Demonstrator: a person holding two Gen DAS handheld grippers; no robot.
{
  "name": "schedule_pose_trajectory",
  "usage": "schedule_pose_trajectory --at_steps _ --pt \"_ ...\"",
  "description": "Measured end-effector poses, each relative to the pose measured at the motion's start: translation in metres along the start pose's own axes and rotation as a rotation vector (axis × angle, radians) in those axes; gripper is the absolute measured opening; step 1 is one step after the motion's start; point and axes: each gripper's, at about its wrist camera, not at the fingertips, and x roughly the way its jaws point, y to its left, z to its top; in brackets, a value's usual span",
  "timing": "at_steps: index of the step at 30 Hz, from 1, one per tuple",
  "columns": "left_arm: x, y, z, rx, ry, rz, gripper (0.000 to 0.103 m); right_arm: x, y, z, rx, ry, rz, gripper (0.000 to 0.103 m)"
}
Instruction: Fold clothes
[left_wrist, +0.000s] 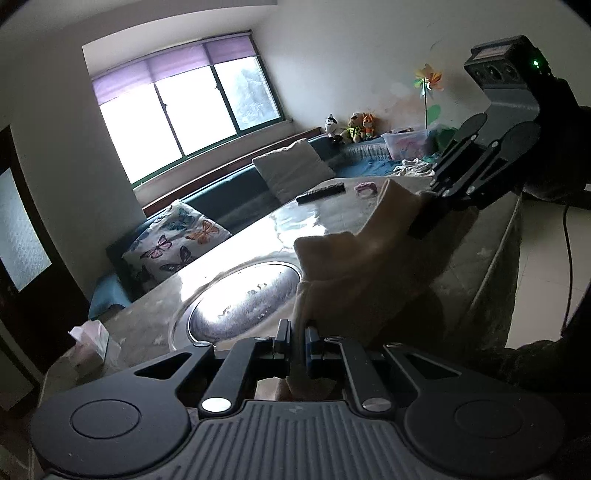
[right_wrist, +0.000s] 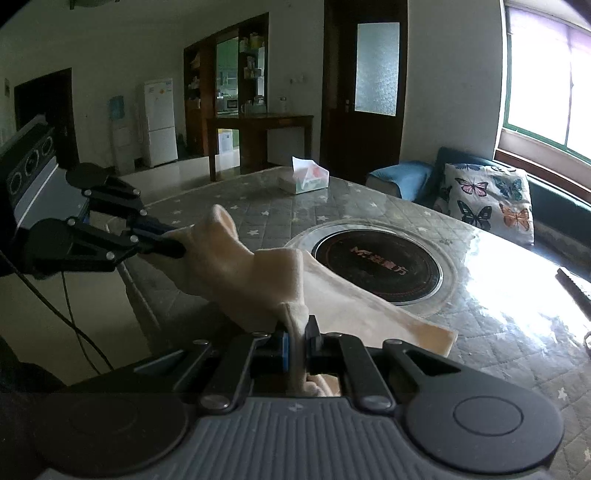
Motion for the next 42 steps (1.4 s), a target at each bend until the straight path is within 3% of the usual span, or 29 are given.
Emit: schedule_pose_trajectory --at_steps 7,12,19,22,24,27,32,36,42 --pt "0.055 0.032 0.009 -0.053 0.014 -0.007 0.008 0.027 -0.029 0.018 0.048 0.028 -0.014 0.007" --pt "0.114 0.055 0.006 -0.075 0.081 -0.024 0.008 0.07 -0.07 0.031 0.118 0.078 0.0 0.007" --pt "0.186 0.078 -0.006 -0.136 0.19 -0.032 0.008 0.138 -0.115 0.021 0.223 0.163 -0.016 0.007" --pt "0.205 0.085 -0.015 -0.168 0.227 -0.019 0.013 0.157 -0.125 0.008 0.274 0.178 -0.036 0.014" --pt "0.21 0.09 -0.017 -0.192 0.232 0.012 0.02 0.164 -0.13 0.001 0.301 0.179 -0.052 0.019" --pt "0.212 0.099 -0.019 -0.224 0.237 0.063 0.021 0.163 -0.135 -0.005 0.333 0.163 -0.085 0.031" --pt "0.197 0.113 -0.016 -0.3 0.216 0.13 0.021 0.138 -0.143 -0.004 0.349 0.093 -0.179 0.034" --pt "0.178 0.104 -0.006 -0.335 0.167 0.076 0.021 0.123 -0.138 0.001 0.343 0.043 -0.192 0.034" --pt "0.184 0.08 0.0 -0.32 0.181 -0.029 0.023 0.136 -0.116 0.0 0.344 0.067 -0.089 0.033"
